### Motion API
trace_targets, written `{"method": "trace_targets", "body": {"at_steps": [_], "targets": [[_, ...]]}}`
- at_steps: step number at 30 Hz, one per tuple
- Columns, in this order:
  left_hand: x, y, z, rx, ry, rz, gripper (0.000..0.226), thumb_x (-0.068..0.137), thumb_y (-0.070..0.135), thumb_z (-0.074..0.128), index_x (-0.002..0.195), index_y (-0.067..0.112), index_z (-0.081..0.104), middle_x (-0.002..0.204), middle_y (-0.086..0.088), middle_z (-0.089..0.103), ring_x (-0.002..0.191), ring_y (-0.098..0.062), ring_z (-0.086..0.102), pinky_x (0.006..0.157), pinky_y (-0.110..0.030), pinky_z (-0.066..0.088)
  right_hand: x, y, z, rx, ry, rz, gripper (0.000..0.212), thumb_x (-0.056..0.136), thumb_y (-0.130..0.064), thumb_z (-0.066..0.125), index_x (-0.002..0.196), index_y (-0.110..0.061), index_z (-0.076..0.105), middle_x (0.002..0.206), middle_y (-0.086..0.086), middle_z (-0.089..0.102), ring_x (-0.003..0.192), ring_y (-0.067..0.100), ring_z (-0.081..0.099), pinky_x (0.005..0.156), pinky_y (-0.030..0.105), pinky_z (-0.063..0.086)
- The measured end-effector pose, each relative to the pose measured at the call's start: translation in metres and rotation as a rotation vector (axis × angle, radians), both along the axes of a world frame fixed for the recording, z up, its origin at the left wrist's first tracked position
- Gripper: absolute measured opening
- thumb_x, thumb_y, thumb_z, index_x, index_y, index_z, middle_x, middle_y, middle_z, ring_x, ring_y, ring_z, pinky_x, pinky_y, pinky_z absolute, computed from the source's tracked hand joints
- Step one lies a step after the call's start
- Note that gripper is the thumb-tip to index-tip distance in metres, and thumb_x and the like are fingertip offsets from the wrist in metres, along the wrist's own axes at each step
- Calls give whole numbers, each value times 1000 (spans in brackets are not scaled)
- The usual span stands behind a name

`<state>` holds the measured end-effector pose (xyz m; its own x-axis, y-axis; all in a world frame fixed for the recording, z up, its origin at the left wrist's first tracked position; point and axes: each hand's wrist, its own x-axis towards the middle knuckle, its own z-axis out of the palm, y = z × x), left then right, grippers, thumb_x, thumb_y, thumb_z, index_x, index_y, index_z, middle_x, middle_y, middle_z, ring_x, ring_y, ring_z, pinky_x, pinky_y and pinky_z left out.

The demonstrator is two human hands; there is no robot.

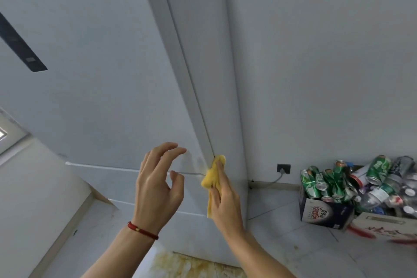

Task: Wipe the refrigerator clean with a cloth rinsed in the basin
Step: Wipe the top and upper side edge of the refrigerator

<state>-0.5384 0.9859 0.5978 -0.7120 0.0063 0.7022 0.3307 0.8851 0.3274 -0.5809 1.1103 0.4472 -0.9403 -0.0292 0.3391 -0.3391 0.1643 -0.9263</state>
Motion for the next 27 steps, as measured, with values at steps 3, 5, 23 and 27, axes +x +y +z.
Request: {"method": "trace_targets", "body": {"at_steps": [3,5,23,27], "targets": [[-8,15,-1,39,0,8,45,73,-7,52,111,8,71,114,-1,64,110,-18,59,94,-28,48,-11,21,16,-1,-15,37,55,103,-12,48,151,-40,43,115,6,72,96,4,67,80,4,42],[-13,25,2,81,23,28,41,73,-8,52,106,7,71,108,0,64,103,-17,60,87,-31,50,-22,22,57,-41,131,42,49,103,-17,45,151,-29,50,119,10,70,91,-1,63,85,3,41],[-16,43,-5,211,2,246,37,72,-8,57,100,16,60,95,4,58,91,-7,57,77,-19,46,-18,34,30,-29,-95,118,55,103,-5,54,153,-28,47,128,-9,66,114,8,65,90,-1,41],[-15,44,-10,234,-25,268,43,71,-17,60,99,16,59,94,4,59,91,-5,57,76,-18,46,-15,20,51,-109,-31,123,53,102,-26,46,154,-35,44,106,-5,66,84,2,60,73,13,50]]}}
